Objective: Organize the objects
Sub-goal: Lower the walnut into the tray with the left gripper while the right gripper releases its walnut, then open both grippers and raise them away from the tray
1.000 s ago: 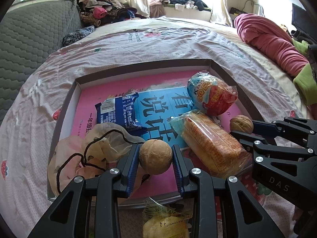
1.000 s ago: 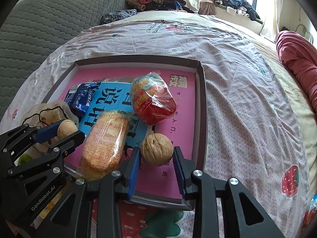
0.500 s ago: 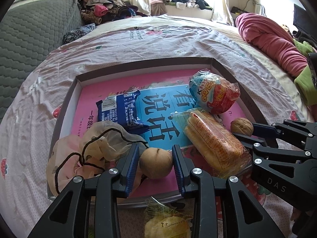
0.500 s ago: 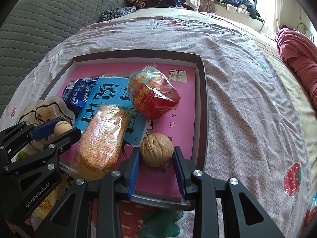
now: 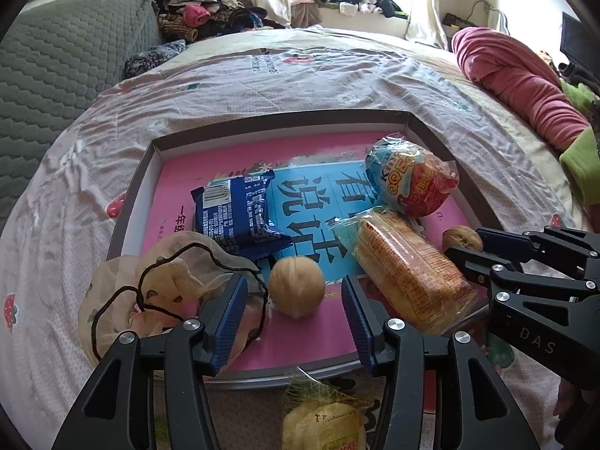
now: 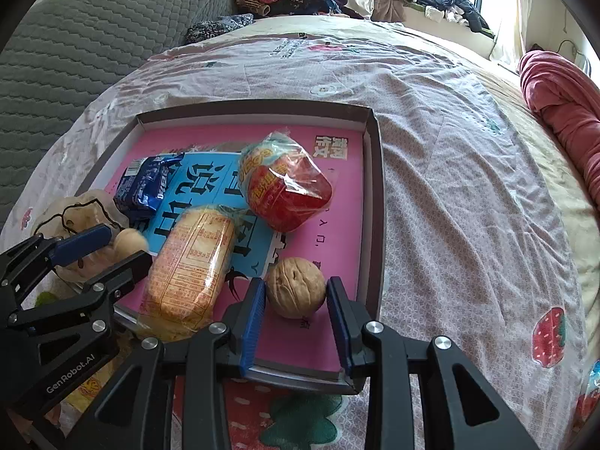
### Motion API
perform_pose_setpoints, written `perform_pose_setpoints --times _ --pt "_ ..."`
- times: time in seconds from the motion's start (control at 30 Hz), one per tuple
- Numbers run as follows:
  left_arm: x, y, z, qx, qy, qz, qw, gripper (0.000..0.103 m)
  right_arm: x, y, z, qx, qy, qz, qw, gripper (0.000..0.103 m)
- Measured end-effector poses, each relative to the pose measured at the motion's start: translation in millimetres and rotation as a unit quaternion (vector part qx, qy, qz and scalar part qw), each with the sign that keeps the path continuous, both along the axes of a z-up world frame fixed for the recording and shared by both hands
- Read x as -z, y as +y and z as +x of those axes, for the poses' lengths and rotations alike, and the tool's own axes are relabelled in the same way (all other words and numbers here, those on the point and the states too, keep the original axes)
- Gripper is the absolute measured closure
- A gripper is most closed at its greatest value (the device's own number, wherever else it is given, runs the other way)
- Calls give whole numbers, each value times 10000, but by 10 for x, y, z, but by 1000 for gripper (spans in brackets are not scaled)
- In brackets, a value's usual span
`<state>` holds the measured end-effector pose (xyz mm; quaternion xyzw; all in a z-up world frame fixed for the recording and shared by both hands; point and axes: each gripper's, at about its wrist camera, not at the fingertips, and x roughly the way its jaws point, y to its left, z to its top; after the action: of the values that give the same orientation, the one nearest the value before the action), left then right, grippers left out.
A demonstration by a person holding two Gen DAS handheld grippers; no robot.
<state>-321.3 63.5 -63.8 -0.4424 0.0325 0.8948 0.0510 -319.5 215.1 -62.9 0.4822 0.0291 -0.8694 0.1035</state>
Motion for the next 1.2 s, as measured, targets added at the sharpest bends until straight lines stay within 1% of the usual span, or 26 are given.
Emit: perform_pose_setpoints --times 0.03,0.13,0.43,0.5,0.53,0.67,0.77,0.87,0.93,1.0,1.1,1.2 --pt "-10 4 2 10 5 10 10000 46 -15 0 2 3 13 -1 10000 69" --pt "-52 14 14 41 33 100 9999 46 -67 5 24 -6 51 -12 10000 69" --pt "-173 22 48 29 128 104 9999 45 -181 0 63 -39 128 -12 9999 69" --pt "-193 18 63 36 141 100 9998 42 -198 0 72 -33 134 3 9999 69" --pt "-209 14 70 25 157 92 9998 37 -204 -1 79 -38 131 -3 9999 69" --pt "-270 -1 93 18 194 105 9998 34 -246 6 110 -17 134 -13 9999 68" --pt "-328 2 113 19 217 78 9997 33 -282 18 131 5 142 -26 9999 63" --pt "-395 1 132 16 260 77 9996 31 -350 24 155 20 187 -30 9998 61" --pt "-442 6 151 9 289 54 9996 29 -401 38 173 47 212 -42 9998 58" --pt "-498 1 175 -7 347 22 9994 28 -468 46 196 65 280 -39 9996 51" --pt "-563 -2 218 -41 435 -27 9990 26 -566 56 229 93 373 -56 9992 43" --pt "-620 -14 249 -46 460 -67 9989 25 -641 59 257 97 424 -69 9990 41"
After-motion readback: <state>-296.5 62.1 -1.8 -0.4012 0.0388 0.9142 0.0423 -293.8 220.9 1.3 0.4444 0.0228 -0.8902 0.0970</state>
